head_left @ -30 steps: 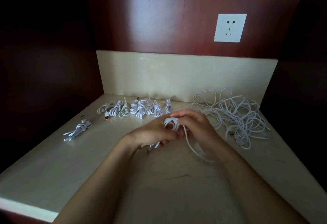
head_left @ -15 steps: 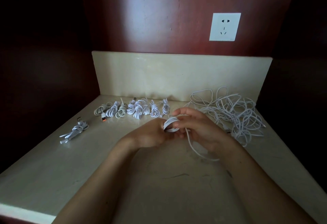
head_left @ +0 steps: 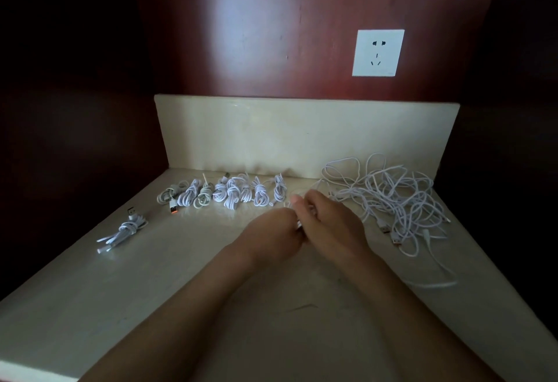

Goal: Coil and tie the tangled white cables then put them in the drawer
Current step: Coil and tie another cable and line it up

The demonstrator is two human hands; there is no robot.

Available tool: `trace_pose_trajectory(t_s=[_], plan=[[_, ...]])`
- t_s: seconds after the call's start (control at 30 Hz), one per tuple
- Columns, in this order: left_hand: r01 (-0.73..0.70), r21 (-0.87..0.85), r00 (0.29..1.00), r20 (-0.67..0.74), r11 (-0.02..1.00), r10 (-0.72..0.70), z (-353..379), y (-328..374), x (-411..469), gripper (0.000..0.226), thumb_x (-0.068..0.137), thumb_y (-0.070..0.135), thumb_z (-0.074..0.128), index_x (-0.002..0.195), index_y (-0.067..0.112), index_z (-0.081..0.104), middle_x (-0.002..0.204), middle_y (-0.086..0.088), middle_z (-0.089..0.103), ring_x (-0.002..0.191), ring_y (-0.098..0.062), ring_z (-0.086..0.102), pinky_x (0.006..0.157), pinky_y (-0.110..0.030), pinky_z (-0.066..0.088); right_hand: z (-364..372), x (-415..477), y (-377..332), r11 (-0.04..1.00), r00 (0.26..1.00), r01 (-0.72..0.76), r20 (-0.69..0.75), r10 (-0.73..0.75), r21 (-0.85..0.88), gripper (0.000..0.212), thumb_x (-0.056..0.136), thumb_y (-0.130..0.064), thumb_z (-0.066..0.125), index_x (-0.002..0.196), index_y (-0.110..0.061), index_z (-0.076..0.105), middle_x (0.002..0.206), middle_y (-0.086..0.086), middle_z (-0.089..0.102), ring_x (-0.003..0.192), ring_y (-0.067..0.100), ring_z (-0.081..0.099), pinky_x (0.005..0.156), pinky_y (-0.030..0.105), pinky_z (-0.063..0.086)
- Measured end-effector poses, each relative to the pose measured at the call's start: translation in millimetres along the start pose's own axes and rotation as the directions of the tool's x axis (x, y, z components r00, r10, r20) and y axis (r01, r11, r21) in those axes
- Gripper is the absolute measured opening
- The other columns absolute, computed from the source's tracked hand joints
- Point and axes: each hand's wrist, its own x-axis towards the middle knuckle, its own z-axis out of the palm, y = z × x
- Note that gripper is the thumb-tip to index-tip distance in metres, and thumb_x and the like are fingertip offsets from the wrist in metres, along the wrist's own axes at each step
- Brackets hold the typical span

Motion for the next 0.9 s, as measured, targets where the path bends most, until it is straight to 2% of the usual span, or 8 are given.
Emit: trace_pose_trajectory(t_s=[0.17,0.27,0.33,0.5,0.63,0.73,0.83,0.9], plan=[[-0.003,0.162,0.990,-0.138,0.987,0.026,13.8,2.6,-2.7,0.032,0.096,0.026,0.047,0.122,0.012,0.060,0.110,-0.014,0.068,0.101,-0.031,0.062,0.075,-0.034,0.045,11.5,10.1,15.9,0.985,0.992,0.082,-0.104,-0.066,0.153,0.037,0.092,-0.039,0.053,0.062,-0.019,0.042,0.058,-0.004,0.048,0.062,0.011,0.047,0.061,0.034,0.038],[0.018,0.142,0.979,-0.206,0.990,0.012,14.8,0.8,-5.2,0.031,0.095,0.028,0.048,0.118,0.012,0.061,0.107,-0.013,0.069,0.098,-0.031,0.063,0.074,-0.035,0.045,15.9,16.3,14.4,0.960,0.983,0.156,-0.133,-0.128,0.231,0.035,0.085,-0.036,0.050,0.061,-0.010,0.044,0.057,0.004,0.044,0.058,0.016,0.046,0.060,0.038,0.039],[0.008,0.118,0.969,-0.245,0.993,0.021,13.5,-3.0,-3.6,0.028,0.094,0.029,0.051,0.115,0.014,0.063,0.102,-0.012,0.070,0.095,-0.032,0.064,0.073,-0.037,0.048,17.4,20.9,13.8,0.940,0.980,0.157,-0.162,-0.112,0.301,0.035,0.084,-0.033,0.052,0.057,-0.013,0.043,0.055,0.000,0.044,0.057,0.012,0.045,0.060,0.036,0.038],[-0.004,0.201,0.974,-0.221,0.979,0.050,3.5,-8.1,-2.2,0.027,0.094,0.039,0.051,0.109,0.022,0.065,0.106,-0.002,0.064,0.097,-0.024,0.062,0.076,-0.036,0.050,18.0,26.0,16.1,0.911,0.984,0.110,-0.175,-0.042,0.398,0.050,0.091,-0.015,0.061,0.048,-0.021,0.038,0.046,-0.009,0.041,0.050,0.004,0.038,0.058,0.031,0.033],[-0.031,0.240,0.981,-0.181,0.970,0.076,-5.3,-6.3,-1.3,0.029,0.096,0.041,0.051,0.114,0.022,0.064,0.107,-0.003,0.069,0.101,-0.026,0.063,0.074,-0.032,0.044,19.0,26.9,14.3,0.876,0.989,0.052,-0.145,0.021,0.479,0.047,0.091,-0.017,0.062,0.047,-0.019,0.044,0.045,-0.009,0.042,0.050,0.003,0.041,0.058,0.030,0.034],[-0.042,0.269,0.969,-0.225,0.962,0.105,-9.4,-8.9,-4.9,0.030,0.097,0.045,0.049,0.118,0.029,0.062,0.109,-0.001,0.070,0.102,-0.024,0.063,0.073,-0.032,0.043,18.0,27.2,9.1,0.859,0.993,0.034,-0.114,0.028,0.510,0.047,0.092,-0.019,0.062,0.047,-0.019,0.048,0.043,-0.010,0.044,0.047,0.001,0.042,0.056,0.027,0.035],[0.002,0.157,0.948,-0.314,0.988,0.048,-6.0,-10.2,-10.5,0.029,0.090,0.047,0.056,0.114,0.032,0.059,0.101,0.004,0.071,0.095,-0.019,0.065,0.069,-0.029,0.043,19.8,27.4,5.8,0.826,0.995,-0.027,-0.061,0.074,0.563,0.040,0.092,-0.022,0.063,0.052,-0.018,0.058,0.049,-0.009,0.053,0.053,0.004,0.050,0.061,0.028,0.040],[0.061,0.015,0.943,-0.328,0.998,-0.052,-5.0,-6.6,-11.0,0.033,0.079,0.052,0.063,0.101,0.031,0.051,0.089,0.006,0.070,0.084,-0.015,0.064,0.066,-0.028,0.042,20.1,27.1,6.6,0.768,0.992,-0.077,-0.024,0.120,0.636,0.036,0.090,-0.027,0.065,0.059,-0.009,0.063,0.056,0.000,0.057,0.059,0.011,0.054,0.062,0.030,0.042]])
